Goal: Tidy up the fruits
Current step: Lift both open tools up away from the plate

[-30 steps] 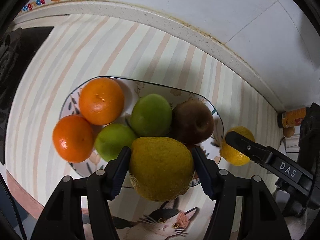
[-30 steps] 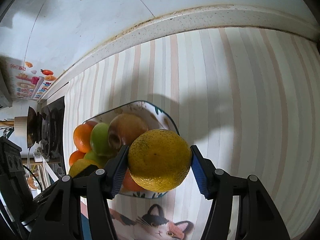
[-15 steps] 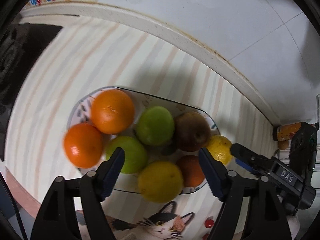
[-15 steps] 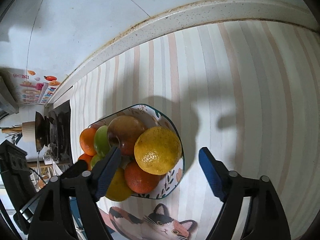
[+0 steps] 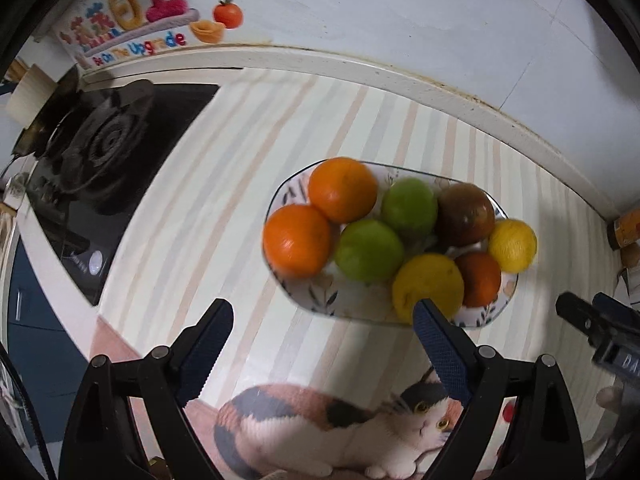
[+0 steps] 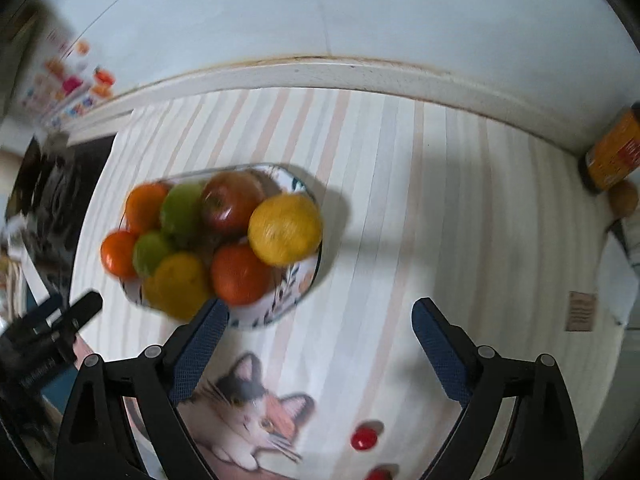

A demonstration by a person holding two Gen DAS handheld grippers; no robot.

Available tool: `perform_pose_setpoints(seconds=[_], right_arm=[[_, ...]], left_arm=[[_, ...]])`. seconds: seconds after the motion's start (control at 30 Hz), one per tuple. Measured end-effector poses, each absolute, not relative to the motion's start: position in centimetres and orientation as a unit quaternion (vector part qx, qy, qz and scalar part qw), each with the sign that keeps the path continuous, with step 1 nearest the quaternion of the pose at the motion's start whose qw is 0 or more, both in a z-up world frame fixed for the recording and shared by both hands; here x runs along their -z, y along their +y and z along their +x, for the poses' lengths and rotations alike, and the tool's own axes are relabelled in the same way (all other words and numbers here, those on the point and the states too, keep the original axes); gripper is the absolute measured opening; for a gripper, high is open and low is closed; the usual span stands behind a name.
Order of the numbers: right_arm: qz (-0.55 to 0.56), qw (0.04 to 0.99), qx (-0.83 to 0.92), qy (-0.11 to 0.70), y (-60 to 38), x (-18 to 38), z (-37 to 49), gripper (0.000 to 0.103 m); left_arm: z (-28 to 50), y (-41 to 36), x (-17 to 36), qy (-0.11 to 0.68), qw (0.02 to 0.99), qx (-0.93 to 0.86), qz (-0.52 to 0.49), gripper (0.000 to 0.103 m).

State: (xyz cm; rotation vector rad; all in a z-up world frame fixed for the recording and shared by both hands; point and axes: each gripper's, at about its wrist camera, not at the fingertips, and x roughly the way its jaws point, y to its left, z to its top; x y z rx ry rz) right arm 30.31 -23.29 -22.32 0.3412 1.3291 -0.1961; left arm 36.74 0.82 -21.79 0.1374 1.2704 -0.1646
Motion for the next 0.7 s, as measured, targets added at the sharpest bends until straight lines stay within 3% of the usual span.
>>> perform_pose_setpoints(seconds=[0.7], right_arm=[[0.09,0.836,0.038,0.54,-18.4,8.9,19.6,0.096]], left_arm=[[26.0,2.6,10.3,0.524,0.845,0.089,0.049,0.092]])
